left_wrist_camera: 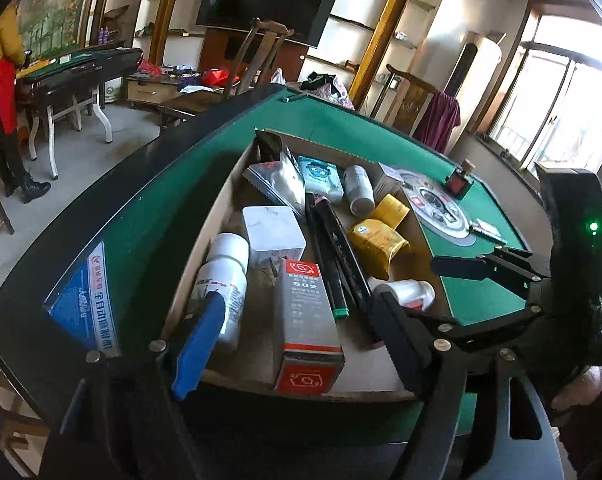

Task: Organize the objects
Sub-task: 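Carry the glue box and pill bottle into the box and release both, then grasp the clear red-numbered candle package with the left gripper while the right grasps the black yellow-capped marker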

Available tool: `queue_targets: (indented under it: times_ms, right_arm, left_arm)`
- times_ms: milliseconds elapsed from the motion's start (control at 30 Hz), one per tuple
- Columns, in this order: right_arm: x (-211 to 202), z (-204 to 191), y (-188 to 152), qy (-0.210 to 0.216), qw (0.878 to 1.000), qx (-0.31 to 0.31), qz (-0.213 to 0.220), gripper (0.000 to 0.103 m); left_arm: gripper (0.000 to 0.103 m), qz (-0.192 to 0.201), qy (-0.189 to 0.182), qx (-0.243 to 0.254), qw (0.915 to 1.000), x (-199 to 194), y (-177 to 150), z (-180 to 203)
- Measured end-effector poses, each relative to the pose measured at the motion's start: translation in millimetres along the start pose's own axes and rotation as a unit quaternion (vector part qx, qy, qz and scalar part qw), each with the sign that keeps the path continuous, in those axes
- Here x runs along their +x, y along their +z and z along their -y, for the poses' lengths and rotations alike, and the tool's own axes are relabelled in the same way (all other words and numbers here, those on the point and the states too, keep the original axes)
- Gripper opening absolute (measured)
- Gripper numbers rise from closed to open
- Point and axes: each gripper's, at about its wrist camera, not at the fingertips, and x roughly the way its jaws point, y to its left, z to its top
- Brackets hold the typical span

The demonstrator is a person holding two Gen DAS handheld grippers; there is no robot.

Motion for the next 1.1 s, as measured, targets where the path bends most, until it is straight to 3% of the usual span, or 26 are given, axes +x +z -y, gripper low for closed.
queue_targets:
  times_ms: [167,367,500,633,700,767,967,1100]
  right_arm:
    - [-23,24,-6,0.014,0.999,0.036,0.035,0.087]
    - [-44,99,-33,-0.035,0.988,0.136,0.063,0.093]
    - [-50,177,-66,-0.059,0.964,0.251,0.066,0.093]
    - [-58,261,-96,-0.115,0.924,0.357,0.077,0.093]
    - [-57,305,-95,-0.155,0.906,0.386,0.073,0.093]
    - [-50,336,-85,-0.19,0.9,0.389,0.059,0.093]
    - [7,398,-43,-0.242,0.897,0.368,-0.027,0.093]
    - [37,405,-34,-0.21,0.907,0.357,-0.076,0.092]
  left_arm:
    - [0.077,0.009,-0.033,-0.022,0.9992,-7,2,-4]
    - [0.084,0.033,-0.067,0.011,0.9971,-19,7,22]
    - [0.084,0.033,-0.089,0.04,0.9946,-21,8,45]
    - [0.084,0.026,-0.096,0.062,0.9931,-19,7,65]
    - [0.084,0.02,-0.096,0.065,0.993,-17,7,73]
    - [0.084,0.013,-0.093,0.066,0.9934,-15,5,78]
    - [0.084,0.002,-0.064,0.075,0.9951,-17,5,92]
    - [0.084,-0.001,-0.056,0.079,0.9953,-17,7,96]
